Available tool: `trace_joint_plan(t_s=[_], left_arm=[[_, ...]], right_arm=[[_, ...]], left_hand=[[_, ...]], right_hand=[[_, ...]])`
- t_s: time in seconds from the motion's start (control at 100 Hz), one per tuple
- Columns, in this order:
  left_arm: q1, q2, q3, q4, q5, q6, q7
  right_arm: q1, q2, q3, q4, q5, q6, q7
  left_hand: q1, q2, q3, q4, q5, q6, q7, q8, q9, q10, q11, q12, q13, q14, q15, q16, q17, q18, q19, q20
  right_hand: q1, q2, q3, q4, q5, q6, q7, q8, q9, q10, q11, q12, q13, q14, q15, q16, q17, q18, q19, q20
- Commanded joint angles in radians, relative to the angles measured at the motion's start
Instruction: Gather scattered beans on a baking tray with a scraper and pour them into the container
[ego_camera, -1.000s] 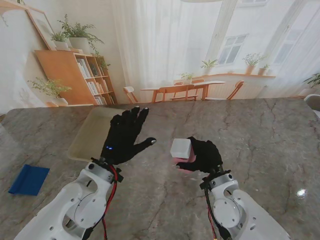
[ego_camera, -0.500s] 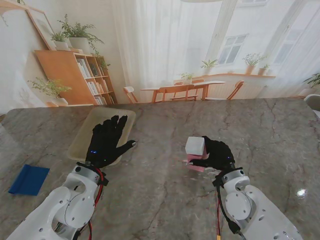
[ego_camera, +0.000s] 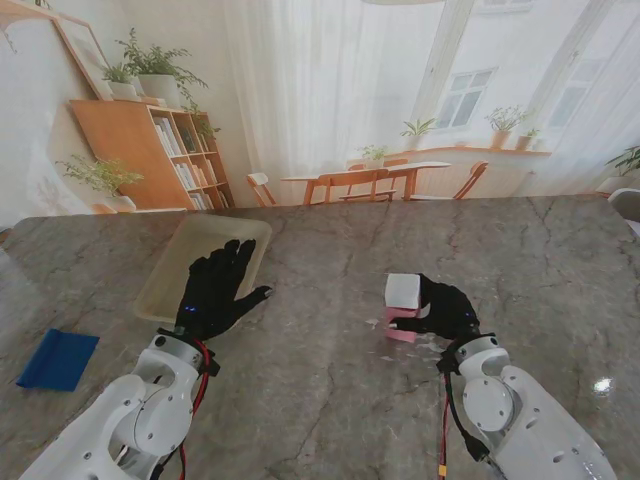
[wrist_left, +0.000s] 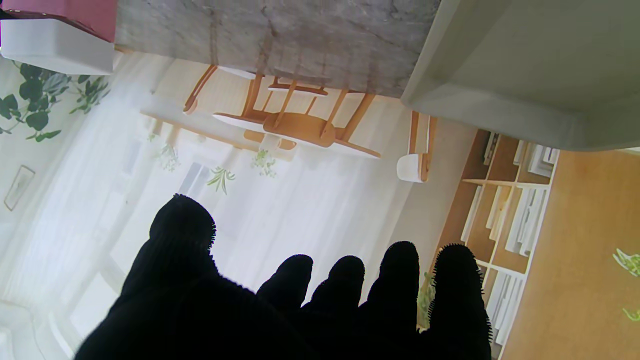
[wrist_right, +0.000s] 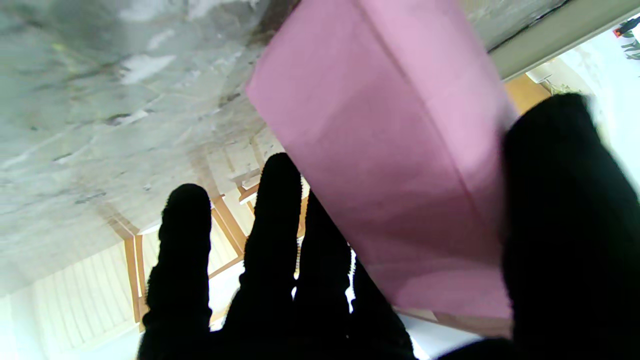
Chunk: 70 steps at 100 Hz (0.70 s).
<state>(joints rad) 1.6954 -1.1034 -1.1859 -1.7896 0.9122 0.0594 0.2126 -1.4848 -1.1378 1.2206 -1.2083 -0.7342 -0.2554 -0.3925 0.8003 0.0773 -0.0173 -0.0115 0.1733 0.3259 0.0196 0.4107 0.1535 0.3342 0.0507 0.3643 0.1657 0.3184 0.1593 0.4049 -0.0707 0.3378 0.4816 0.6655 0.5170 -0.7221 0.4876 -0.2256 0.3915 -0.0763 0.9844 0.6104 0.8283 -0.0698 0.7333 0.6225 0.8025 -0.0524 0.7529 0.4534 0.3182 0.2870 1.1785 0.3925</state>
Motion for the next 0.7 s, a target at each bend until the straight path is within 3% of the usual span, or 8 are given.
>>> trace_joint_plan(t_s=[0.0,0.07,0.15,0.43,0.47,0.69], left_arm=[[0.003,-0.005,0.005,0.007,-0.002,0.006,0.0],[0.003,-0.005,0.006,0.008,-0.004,0.01,0.001],[0.004,-0.006,0.005,0.009,-0.005,0.01,0.003],[0.014,-0.006,-0.001,0.006,0.001,0.015,0.011],[0.015,-0.006,-0.002,0.006,0.002,0.016,0.011],[0.018,-0.006,-0.004,0.006,0.005,0.015,0.011]], right_arm=[[-0.023,0.01,0.004,0.025,-0.001,-0.003,0.028],[-0.033,0.013,0.012,0.019,-0.007,-0.015,0.038],[-0.041,0.016,0.018,0.011,-0.003,-0.021,0.059],[-0.055,0.025,0.029,0.0,0.025,-0.03,0.141],[-0.057,0.026,0.031,-0.004,0.029,-0.031,0.152],[-0.066,0.035,0.042,-0.017,0.037,-0.046,0.206]], left_hand=[[0.008,0.052,-0.021,-0.014,-0.045,0.006,0.008,0.016,0.008,-0.013,-0.003,-0.015,0.013,-0.023,-0.01,0.0,-0.002,-0.033,0.01,0.024],[0.009,0.052,-0.021,-0.014,-0.046,0.003,0.009,0.022,0.009,-0.015,-0.003,-0.015,0.014,-0.023,-0.01,0.001,-0.002,-0.033,0.01,0.024],[0.011,0.051,-0.02,-0.014,-0.046,-0.004,0.009,0.028,0.011,-0.014,-0.003,-0.014,0.014,-0.021,-0.01,0.001,-0.002,-0.031,0.01,0.023],[0.023,0.043,-0.019,-0.014,-0.047,-0.009,0.016,0.047,0.016,-0.016,-0.001,-0.013,0.019,-0.023,-0.008,0.003,0.002,-0.029,0.012,0.023],[0.024,0.041,-0.02,-0.014,-0.047,0.009,0.017,0.05,0.017,-0.015,-0.001,-0.013,0.018,-0.024,-0.008,0.003,0.003,-0.029,0.013,0.023],[0.024,0.041,-0.022,-0.015,-0.049,-0.008,0.019,0.062,0.018,-0.018,-0.001,-0.012,0.021,-0.026,-0.007,0.004,0.003,-0.028,0.015,0.023]], right_hand=[[0.11,0.185,0.232,0.072,0.021,-0.087,0.003,0.065,0.01,-0.101,0.046,0.032,-0.035,0.0,-0.016,0.007,-0.032,-0.01,-0.015,-0.015],[0.024,0.224,0.256,0.144,0.019,-0.026,-0.098,0.156,-0.045,-0.059,0.029,-0.003,-0.07,0.027,-0.035,0.008,-0.06,0.0,-0.027,-0.019],[-0.015,0.228,0.25,0.147,-0.009,0.025,-0.195,0.174,-0.096,-0.003,-0.012,-0.014,-0.12,0.059,-0.059,0.009,-0.098,0.009,-0.044,-0.027],[-0.113,0.257,0.206,0.152,-0.067,0.207,-0.558,0.195,-0.259,0.131,-0.192,-0.028,-0.267,0.151,-0.152,0.008,-0.211,0.034,-0.108,-0.063],[-0.123,0.266,0.194,0.154,-0.074,0.228,-0.597,0.205,-0.281,0.15,-0.22,-0.031,-0.291,0.165,-0.168,0.007,-0.23,0.039,-0.121,-0.068],[-0.175,0.325,0.112,0.16,-0.135,0.356,-0.769,0.196,-0.37,0.256,-0.388,-0.058,-0.387,0.239,-0.249,-0.004,-0.301,0.059,-0.188,-0.082]])
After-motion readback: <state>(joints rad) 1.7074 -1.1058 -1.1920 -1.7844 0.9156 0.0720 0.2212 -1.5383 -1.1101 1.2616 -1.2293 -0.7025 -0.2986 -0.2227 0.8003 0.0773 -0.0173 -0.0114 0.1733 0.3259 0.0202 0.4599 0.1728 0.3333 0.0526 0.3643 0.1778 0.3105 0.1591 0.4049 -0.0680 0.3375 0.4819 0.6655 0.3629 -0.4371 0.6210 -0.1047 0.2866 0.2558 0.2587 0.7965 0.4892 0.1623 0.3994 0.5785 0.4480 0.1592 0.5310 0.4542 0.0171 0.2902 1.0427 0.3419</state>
